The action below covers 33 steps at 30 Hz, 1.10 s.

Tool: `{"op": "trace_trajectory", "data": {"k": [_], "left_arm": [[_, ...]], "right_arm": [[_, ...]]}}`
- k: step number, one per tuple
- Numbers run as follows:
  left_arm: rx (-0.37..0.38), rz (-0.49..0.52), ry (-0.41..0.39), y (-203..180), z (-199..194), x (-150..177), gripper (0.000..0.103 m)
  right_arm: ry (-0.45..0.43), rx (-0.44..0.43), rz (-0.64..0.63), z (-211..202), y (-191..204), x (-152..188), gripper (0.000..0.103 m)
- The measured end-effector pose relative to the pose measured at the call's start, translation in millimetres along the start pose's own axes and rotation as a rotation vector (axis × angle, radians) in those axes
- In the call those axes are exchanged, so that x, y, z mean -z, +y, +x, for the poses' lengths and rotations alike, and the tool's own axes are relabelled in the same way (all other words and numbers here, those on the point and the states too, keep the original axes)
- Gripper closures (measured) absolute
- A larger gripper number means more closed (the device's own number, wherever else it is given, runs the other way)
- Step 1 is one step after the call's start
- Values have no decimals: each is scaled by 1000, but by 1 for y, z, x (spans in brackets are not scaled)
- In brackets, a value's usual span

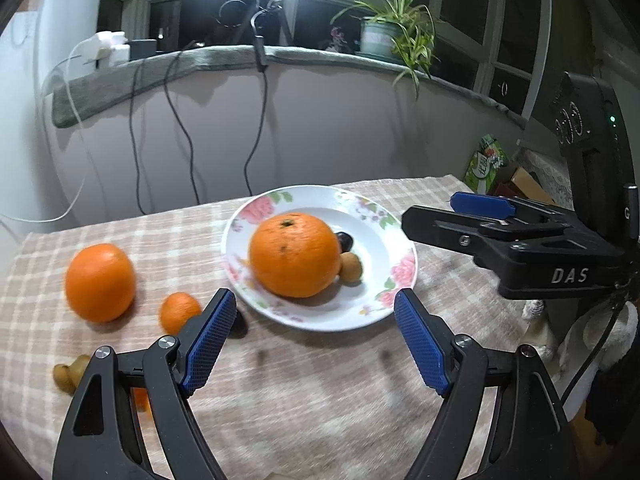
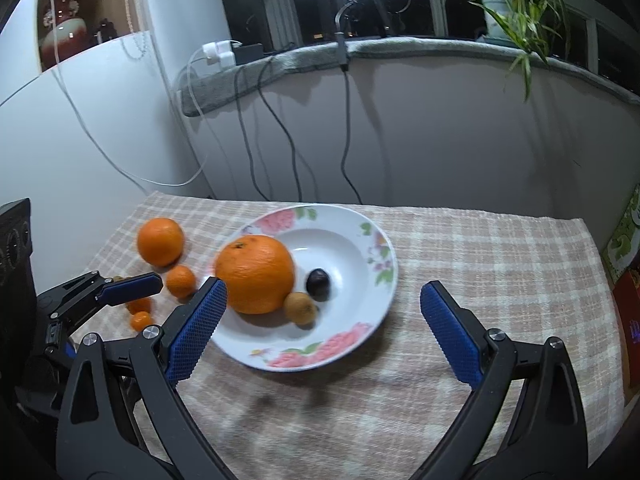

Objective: Organize fruits
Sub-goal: 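Open both grippers over the plate to release the fruits and withdraw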

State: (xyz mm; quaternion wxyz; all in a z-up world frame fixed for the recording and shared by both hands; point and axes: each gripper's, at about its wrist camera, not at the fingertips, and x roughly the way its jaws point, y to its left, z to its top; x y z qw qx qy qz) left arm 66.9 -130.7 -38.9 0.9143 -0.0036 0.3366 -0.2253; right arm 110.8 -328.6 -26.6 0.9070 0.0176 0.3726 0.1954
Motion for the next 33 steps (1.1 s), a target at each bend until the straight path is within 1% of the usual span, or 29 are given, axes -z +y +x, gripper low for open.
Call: {"op": "trace_trajectory", "data": {"k": [8,16,18,20,21,22,23,27,29,33], "left_arm": [[-60,-21,-5,29,-24,16,21],[-115,-74,11,66,-43,40,23],[-122,-88,18,73,-46,46,26],[-123,-108,29,82,-48,52,35],[-124,-118,32,86,-48,55,37],[-146,-106,41,91,-49,57,41],[-147,-114,44,96,-49,59,44],[-168,-160,41,114,-54,66,48],[-168,-177,40,121,-56,68,53],[-158,-198,49,130,-55,72,57]], "right_arm": [[0,-68,-59,-4,32,2,4],[25,-150,-125,2,67,8,4],[36,-170,-137,5,76,11,4],[49,-188,-147,9,83,14,4],[57,-199,-154,12,88,16,4],[66,-210,-163,14,92,18,4],[72,-218,-171,16,96,20,4],[106,-257,-203,27,112,27,4],[120,-274,-215,31,118,31,4],[158,-304,-241,45,131,37,15]]}}
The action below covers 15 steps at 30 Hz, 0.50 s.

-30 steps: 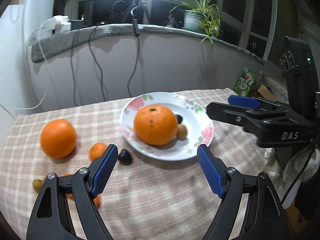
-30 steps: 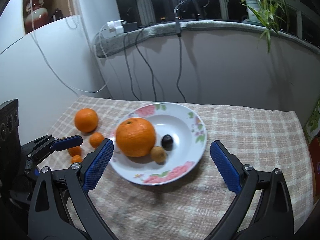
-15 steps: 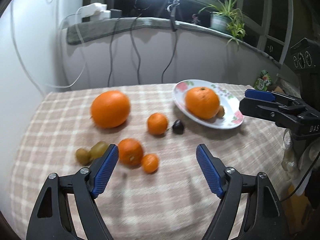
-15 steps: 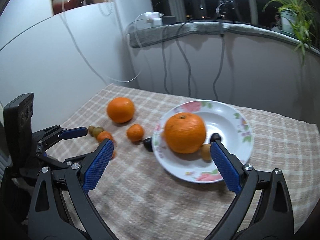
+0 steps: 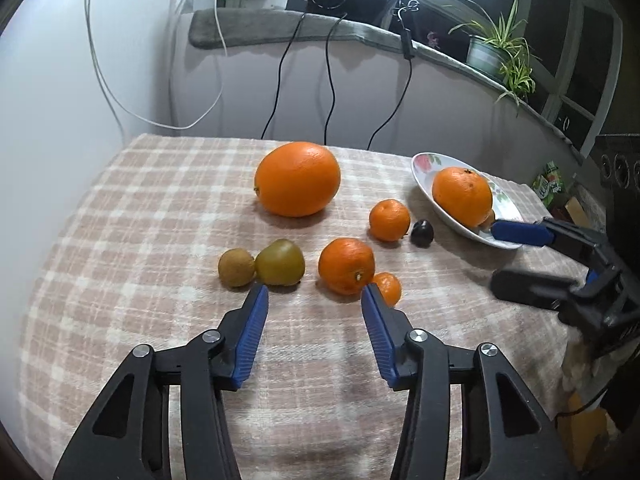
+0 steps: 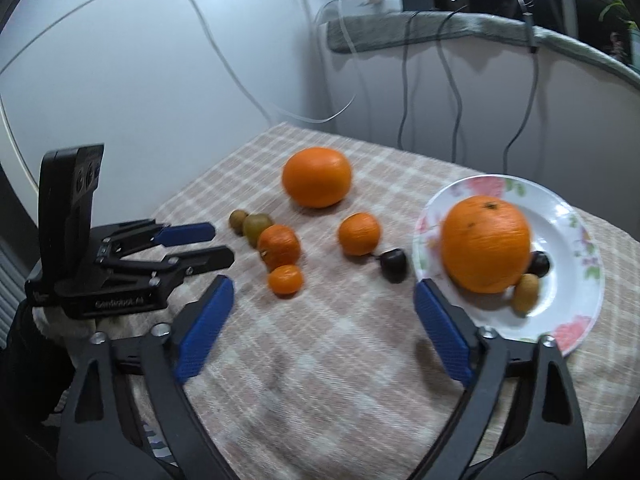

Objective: Organize fruits
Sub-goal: 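Open both grippers over the plate to release the fruits and withdraw, then grasp a tangerine with the left gripper while the right gripper grasps a smaller tangerine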

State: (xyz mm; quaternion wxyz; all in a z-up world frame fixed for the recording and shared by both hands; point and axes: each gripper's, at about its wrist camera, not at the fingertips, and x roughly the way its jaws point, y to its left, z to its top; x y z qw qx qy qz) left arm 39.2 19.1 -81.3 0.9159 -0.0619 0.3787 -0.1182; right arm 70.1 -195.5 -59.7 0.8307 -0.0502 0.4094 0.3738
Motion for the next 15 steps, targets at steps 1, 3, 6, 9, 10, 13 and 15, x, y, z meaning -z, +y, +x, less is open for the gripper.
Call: {"op": "trace_trajectory", "data": {"k": [1,3,6,9,10,13,15], "left_arm": [[9,-6,3,1,1,0,57],[26,-11,5,1,4,-2,59],[53,-21,10,2,10,-7,62],[79,-24,17,-1,16,-12,63],[86,-21,19,-2,17,-13,63],[99,-12,26,-6,21,-17,63],[102,-11,37,-8,26,-19,65]], "right_arm": [[11,-7,-5,5,2,0,15],[32,-26,-13,14,6,1,21],[64,-42,-32,28,12,2,32],[92,-49,-45,39,16,3,38],[100,-49,-50,43,17,2,40],[111,-50,-51,49,18,1,43],[116,-53,-50,52,18,0,45]]}}
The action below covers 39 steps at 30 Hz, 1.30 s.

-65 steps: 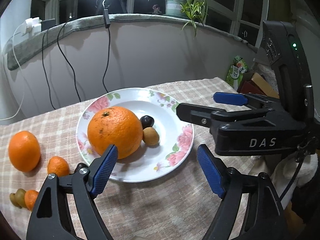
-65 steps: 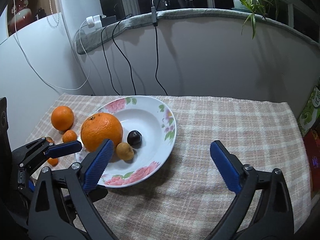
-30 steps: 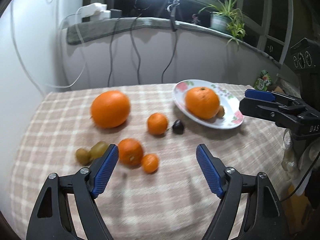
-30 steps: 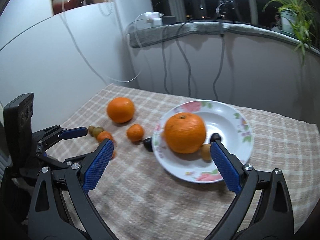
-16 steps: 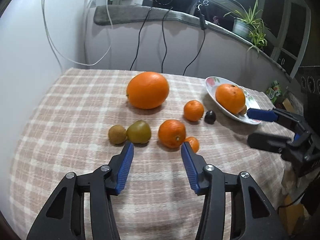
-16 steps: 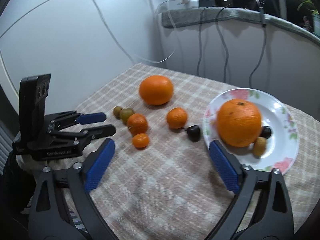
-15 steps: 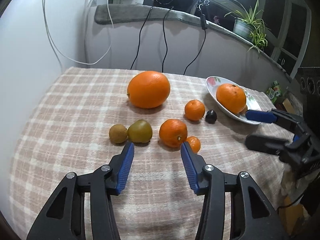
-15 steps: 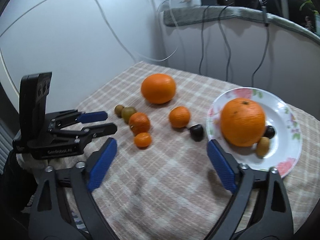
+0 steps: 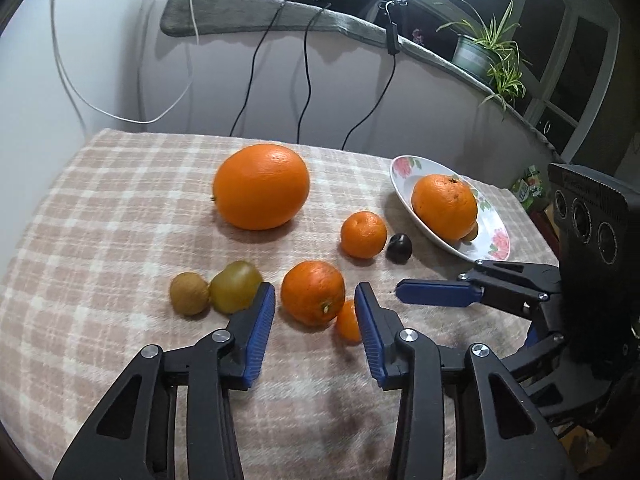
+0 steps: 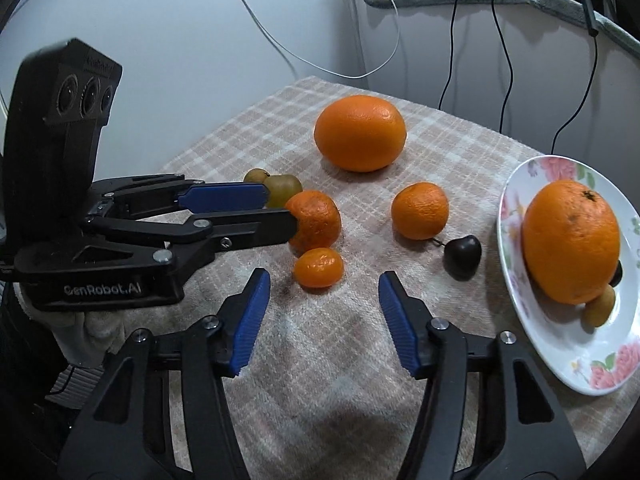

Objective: Organize fruits
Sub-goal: 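Grasp a tangerine with the left gripper while the right gripper grasps a smaller tangerine, then lift and carry both tangerines toward the plate with both grippers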

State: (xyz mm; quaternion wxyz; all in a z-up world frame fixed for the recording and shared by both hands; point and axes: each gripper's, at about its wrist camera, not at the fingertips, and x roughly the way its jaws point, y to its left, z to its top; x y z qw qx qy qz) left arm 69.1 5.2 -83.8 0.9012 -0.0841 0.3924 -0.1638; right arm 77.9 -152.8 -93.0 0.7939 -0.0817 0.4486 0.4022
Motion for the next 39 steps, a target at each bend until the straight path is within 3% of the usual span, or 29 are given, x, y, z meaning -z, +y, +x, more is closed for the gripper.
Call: {"op": "trace_trajectory", "data": {"k": [7,9,15,18,21,30,39], "left_arm": [[-24,13,28,-1,12,-3,68],[-22,19,32,-2,14,-4,69],[-23,24,32,-2,14,-4,70],[-24,36,34,-3,14,-4,70],[-22,39,37,-3,13,-3,71],[-19,26,13,-4,7,-2,72],[2,32,-26,-17,-5,-6,72]], "right_arm": [[15,7,-12,10,1,-4,47],[23,5,-10,13,0,-6,56],[33,8,-18,18,2,-9,58],[45,1,-22,21,3,-10,70],[51,2,-35,23,5,-10,73],[7,28,-24,6,3,-5,73],[-76,64,31,-42,-17,7,73]]}}
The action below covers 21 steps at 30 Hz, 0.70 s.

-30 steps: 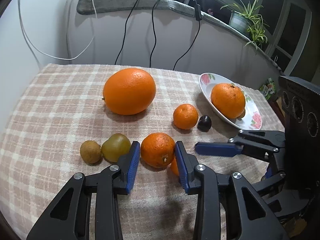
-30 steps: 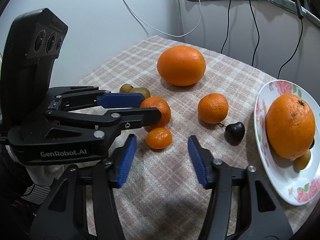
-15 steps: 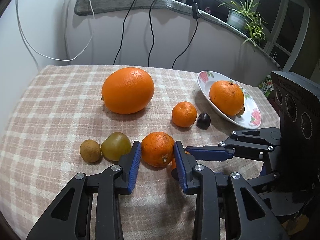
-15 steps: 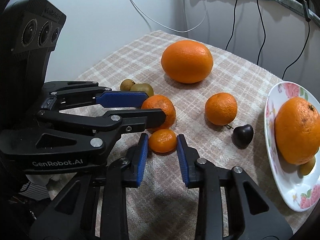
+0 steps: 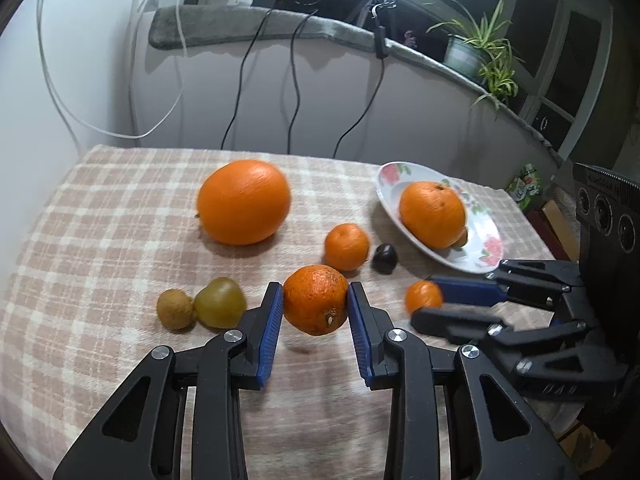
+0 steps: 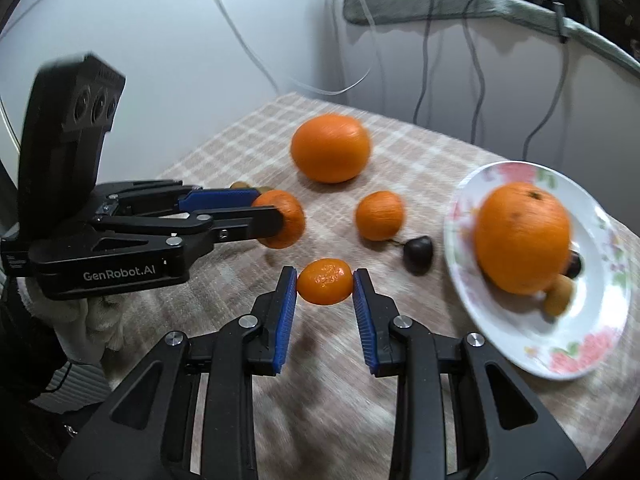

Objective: Organize fruits
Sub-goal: 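Lift and carry both tangerines toward the plate with both grippers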

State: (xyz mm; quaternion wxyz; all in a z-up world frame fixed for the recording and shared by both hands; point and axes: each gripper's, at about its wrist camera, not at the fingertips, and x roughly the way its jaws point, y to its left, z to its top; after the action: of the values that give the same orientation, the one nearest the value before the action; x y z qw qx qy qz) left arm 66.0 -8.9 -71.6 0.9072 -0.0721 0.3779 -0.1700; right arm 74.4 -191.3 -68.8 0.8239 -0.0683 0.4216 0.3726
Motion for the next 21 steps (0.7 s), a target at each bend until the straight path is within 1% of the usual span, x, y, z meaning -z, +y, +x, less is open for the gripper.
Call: {"op": "trace_trajectory", "data": {"k": [5,12,16,21], "left_arm": [[36,22,-17,-19,1,-7,72],[97,65,-24,-57,12,-22,72],[126,90,-21,-80,21,-27,72],[153,130,-13,-108,33,-33,72]], "right_arm": [[-51,56,42,-32,-25,4,73],[-94,139,109,-63,-70,7,73],[-106,173,139,-72,-93,8,73],[-92,193,161,-72,-116,7,73]]}}
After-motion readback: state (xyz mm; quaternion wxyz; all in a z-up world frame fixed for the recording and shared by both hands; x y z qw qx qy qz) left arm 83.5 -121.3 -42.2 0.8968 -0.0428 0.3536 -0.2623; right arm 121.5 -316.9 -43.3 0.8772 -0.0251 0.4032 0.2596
